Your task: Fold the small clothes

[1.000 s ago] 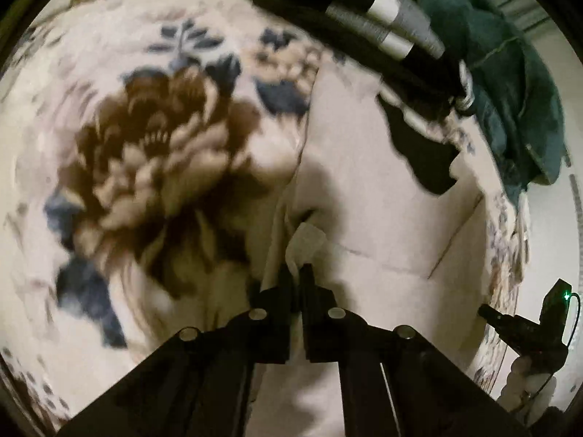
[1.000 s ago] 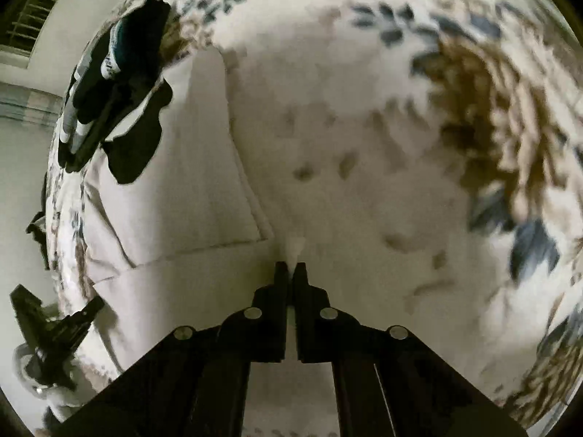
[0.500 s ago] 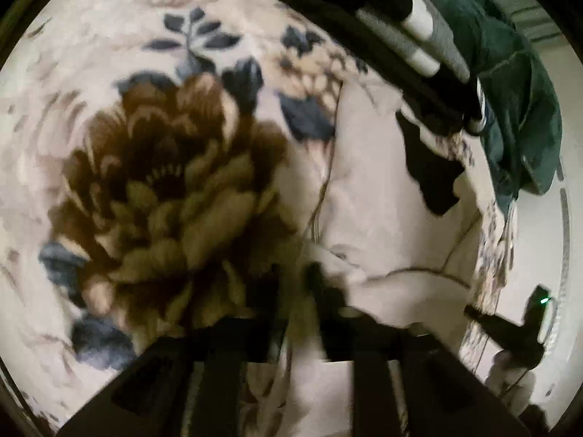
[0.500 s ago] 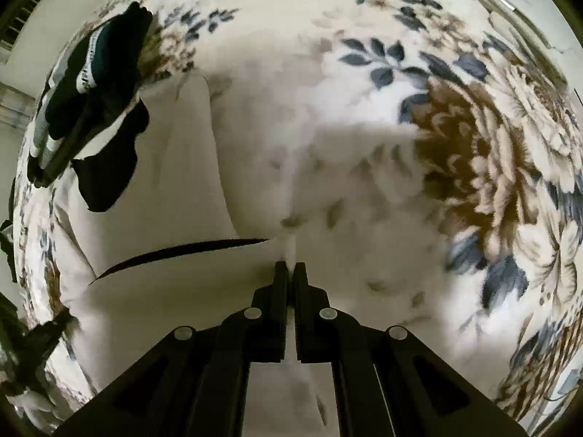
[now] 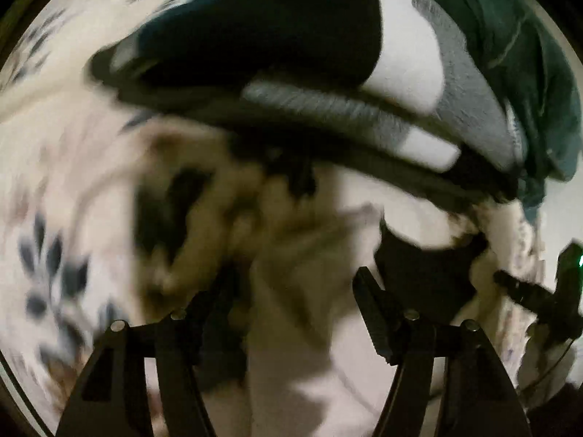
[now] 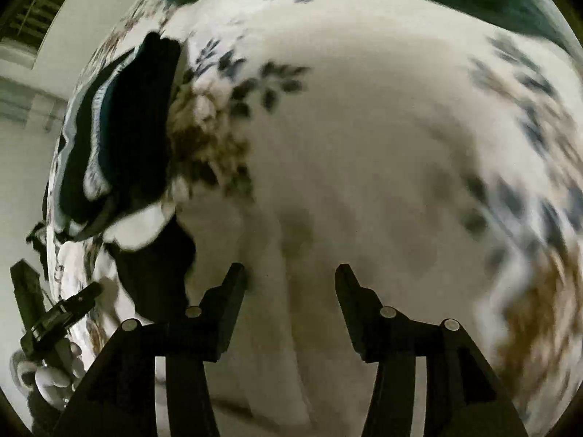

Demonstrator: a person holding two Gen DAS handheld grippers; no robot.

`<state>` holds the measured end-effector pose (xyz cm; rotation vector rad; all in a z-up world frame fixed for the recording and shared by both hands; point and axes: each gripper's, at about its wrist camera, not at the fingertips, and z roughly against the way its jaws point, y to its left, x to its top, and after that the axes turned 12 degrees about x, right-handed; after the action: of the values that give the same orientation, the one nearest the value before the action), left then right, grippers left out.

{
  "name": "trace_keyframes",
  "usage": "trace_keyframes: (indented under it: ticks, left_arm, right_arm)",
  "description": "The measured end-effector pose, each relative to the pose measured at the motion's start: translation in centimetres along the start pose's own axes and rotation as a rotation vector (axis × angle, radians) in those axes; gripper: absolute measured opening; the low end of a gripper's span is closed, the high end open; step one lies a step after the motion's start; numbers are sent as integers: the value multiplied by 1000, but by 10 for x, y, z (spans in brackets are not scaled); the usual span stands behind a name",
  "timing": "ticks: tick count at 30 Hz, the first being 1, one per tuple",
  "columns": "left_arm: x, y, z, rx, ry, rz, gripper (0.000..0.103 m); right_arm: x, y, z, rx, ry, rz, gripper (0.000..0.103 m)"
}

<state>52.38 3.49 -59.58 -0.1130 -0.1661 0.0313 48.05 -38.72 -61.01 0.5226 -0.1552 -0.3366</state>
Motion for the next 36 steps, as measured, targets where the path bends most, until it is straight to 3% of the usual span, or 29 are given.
trace_keyframes:
  ticks: [1, 2, 3, 4, 10, 15, 18, 20, 25, 28, 30, 32, 36]
  left_arm:
    - [3, -3, 1, 16, -23, -17, 54]
    - [6, -7, 3, 31, -51, -38, 15]
    - [7, -10, 6, 31, -54, -58, 3]
    - [6, -11, 11, 21, -64, -58, 3]
    - [-32, -3, 79, -37, -192, -43, 3]
    - [-88, 5, 148, -110, -262, 3, 3]
    - [-145, 18, 168, -134, -234, 36, 3]
    - [-170, 21, 162, -125, -196, 44, 3]
    - [-235, 42, 115, -123, 3, 98, 7]
    - [-262, 64, 102, -187, 104, 210, 22]
    - [-268, 76, 110, -219, 100, 270, 53]
    - [-276, 87, 118, -240, 86, 343, 57]
    - [-258, 88, 125, -249, 56, 394, 57]
  right_arm:
    - [11, 3, -12, -7, 23, 7, 53]
    - [17, 6, -20, -13, 31, 18, 48]
    - [20, 11, -22, -14, 15, 39, 36]
    - [23, 18, -22, -15, 9, 64, 11]
    - [1, 47, 27, 87, -74, 140, 8]
    - [-55, 58, 92, 171, -122, 182, 8]
    - [-108, 51, 119, 195, -98, 193, 8]
    - [-140, 42, 135, 194, -67, 201, 8]
    - [-215, 5, 121, 130, 75, 222, 8]
    - [-243, -18, 99, 90, 215, 209, 15]
    - [-254, -27, 95, 77, 266, 189, 26]
    - [-263, -34, 99, 69, 277, 167, 55]
    - [-257, -46, 127, 139, 196, 63, 57]
